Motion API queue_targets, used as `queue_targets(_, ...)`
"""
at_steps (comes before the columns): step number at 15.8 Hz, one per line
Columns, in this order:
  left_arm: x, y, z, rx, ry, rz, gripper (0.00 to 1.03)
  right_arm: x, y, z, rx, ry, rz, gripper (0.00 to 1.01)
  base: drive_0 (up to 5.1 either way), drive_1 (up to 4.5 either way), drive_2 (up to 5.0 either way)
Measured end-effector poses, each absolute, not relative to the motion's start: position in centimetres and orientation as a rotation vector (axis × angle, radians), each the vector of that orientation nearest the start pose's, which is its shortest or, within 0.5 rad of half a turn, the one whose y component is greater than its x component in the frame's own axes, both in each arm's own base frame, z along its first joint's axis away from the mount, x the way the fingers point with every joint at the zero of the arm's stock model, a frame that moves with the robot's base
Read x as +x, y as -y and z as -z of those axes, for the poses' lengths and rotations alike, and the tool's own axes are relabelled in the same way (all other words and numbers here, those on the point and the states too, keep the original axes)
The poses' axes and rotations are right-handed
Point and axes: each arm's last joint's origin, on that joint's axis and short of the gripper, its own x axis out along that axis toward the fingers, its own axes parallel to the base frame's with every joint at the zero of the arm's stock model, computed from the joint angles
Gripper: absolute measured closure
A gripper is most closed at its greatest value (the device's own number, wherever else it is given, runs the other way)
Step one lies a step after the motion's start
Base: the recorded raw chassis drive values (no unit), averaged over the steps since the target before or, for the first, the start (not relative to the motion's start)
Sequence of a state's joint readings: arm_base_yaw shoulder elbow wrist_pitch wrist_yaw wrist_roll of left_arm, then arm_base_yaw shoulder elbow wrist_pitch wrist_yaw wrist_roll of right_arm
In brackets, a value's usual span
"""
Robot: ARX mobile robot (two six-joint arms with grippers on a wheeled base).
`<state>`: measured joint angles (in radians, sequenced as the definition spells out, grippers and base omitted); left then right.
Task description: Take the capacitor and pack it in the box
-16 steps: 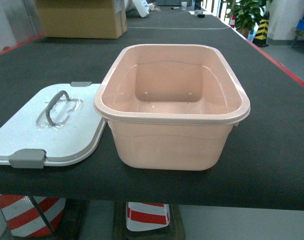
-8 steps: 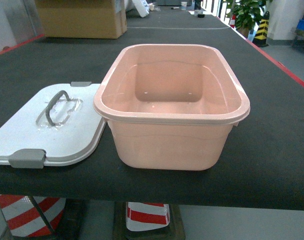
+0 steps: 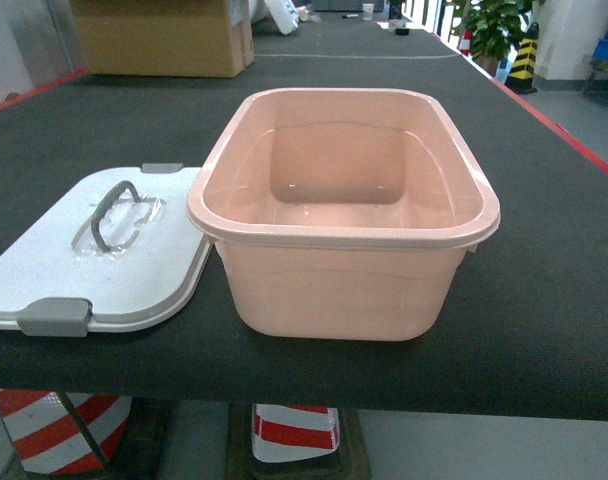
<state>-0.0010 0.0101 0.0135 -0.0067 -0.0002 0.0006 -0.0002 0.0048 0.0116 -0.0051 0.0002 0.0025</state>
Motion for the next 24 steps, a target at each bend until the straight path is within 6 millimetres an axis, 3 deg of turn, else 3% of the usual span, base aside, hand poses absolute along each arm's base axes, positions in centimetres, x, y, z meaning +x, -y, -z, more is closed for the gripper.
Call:
queue_targets(2, 10.3, -0.2, -16.7, 0.028, -0.03, -0.042, 0.59, 9.7, 0.0, -16.7, 0.002, 0.001, 0.001, 0.03, 0.0, 0.0, 0.0)
queue_targets(4, 13.2, -0.7, -18.0, 0.037, -0.038, -0.056, 0.59, 9.7, 0.0, -16.6, 0.003, 0.001, 0.001, 0.03, 0.0, 0.0, 0.0)
queue_targets(6, 17.2, 0.7, -20.1, 0.024, 0.033, 0.023, 0.59, 9.7, 0.0, -16.7, 0.002, 0.002, 0.0, 0.03, 0.0, 0.0, 0.0)
queue_targets(8, 22.6, 4.0, -22.8, -0.006, 0.084, 0.107, 0.59, 9.7, 0.0, -16.7, 0.002, 0.001, 0.0, 0.03, 0.0, 0.0, 0.0)
queue_targets(11, 29.6, 11.8, -23.7, -0.008, 0.021, 0.277, 0.59, 9.7, 0.0, -16.7, 0.002, 0.002, 0.0, 0.03, 0.0, 0.0, 0.0)
queue_targets(14, 34.9, 18.6, -22.6, 0.01, -0.055, 0.367, 0.59, 9.7, 0.0, -16.7, 0.002, 0.002, 0.0, 0.03, 0.0, 0.0, 0.0)
queue_targets(15, 36.2, 19.9, -21.4, 0.007, -0.087, 0.379, 0.59, 9.7, 0.0, -16.7, 0.002, 0.001, 0.0, 0.03, 0.0, 0.0, 0.0)
queue_targets(16, 36.7, 20.4, -20.4, 0.007, -0.111, 0.378, 0.49, 9.7, 0.0, -16.7, 0.002, 0.002, 0.0, 0.03, 0.0, 0.0, 0.0)
queue_targets(18, 36.4, 20.2, -20.2, -0.001, -0.115, 0.377, 0.26, 9.7, 0.0, -16.7, 0.002, 0.002, 0.0, 0.03, 0.0, 0.0, 0.0)
queue_targets(20, 35.1, 17.3, -22.4, -0.012, -0.052, 0.341, 0.03, 9.7, 0.0, -16.7, 0.002, 0.001, 0.001, 0.03, 0.0, 0.0, 0.0)
queue_targets(22, 34.9, 11.6, -23.0, -0.015, -0.026, 0.229, 0.05, 9.7, 0.0, -16.7, 0.002, 0.001, 0.0, 0.03, 0.0, 0.0, 0.0)
queue_targets(24, 35.7, 5.6, -21.6, -0.012, -0.055, 0.083, 0.05, 9.7, 0.0, -16.7, 0.002, 0.001, 0.0, 0.03, 0.0, 0.0, 0.0)
